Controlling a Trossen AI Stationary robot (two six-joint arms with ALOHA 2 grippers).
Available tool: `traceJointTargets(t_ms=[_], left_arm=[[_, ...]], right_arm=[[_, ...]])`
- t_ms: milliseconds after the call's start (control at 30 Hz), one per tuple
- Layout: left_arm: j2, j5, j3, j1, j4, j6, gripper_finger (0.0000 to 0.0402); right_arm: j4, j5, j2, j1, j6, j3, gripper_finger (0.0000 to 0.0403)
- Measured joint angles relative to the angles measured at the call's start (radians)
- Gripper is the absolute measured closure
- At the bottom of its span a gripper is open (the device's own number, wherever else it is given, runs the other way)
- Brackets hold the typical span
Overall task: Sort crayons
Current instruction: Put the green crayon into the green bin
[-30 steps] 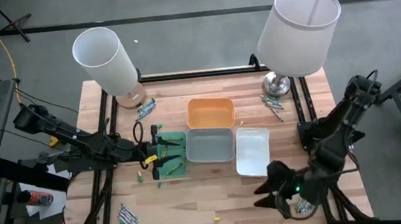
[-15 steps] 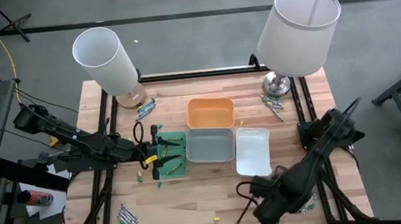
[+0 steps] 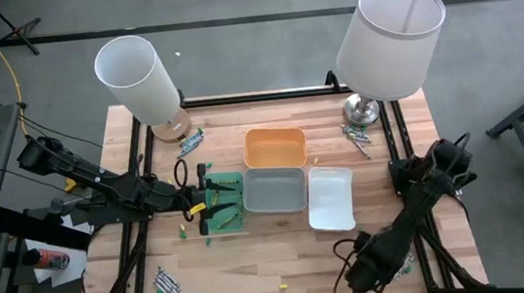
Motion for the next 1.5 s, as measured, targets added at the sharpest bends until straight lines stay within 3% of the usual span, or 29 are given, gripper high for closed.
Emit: traceJointTargets(t_ms=[133,267,433,633,1500], left_arm=[[0.0,0.0,0.0,0.0,0.005,0.0,0.0243],[0.0,0.0,0.0,0.0,0.005,0.0,0.0243],[0.0,0.0,0.0,0.0,0.004,0.0,0.0243],[0.0,0.0,0.0,0.0,0.004,-0.001,0.0243],[0.0,0.0,0.0,0.0,0.004,0.0,0.0243]], right_arm=[[0.22,0.048,-0.084,0.024,0.169,-0.181,0.0179],[0.322,0.087,-0.16,0.059,0.363,-0.313,0.0179],[0.45,0.092,-0.219,0.113,0.599,-0.422,0.0179],[0.68,0.181,-0.227,0.153,0.734,-0.534,0.0179],[0.668,0.24,-0.228,0.116,0.707,-0.576,0.0179]])
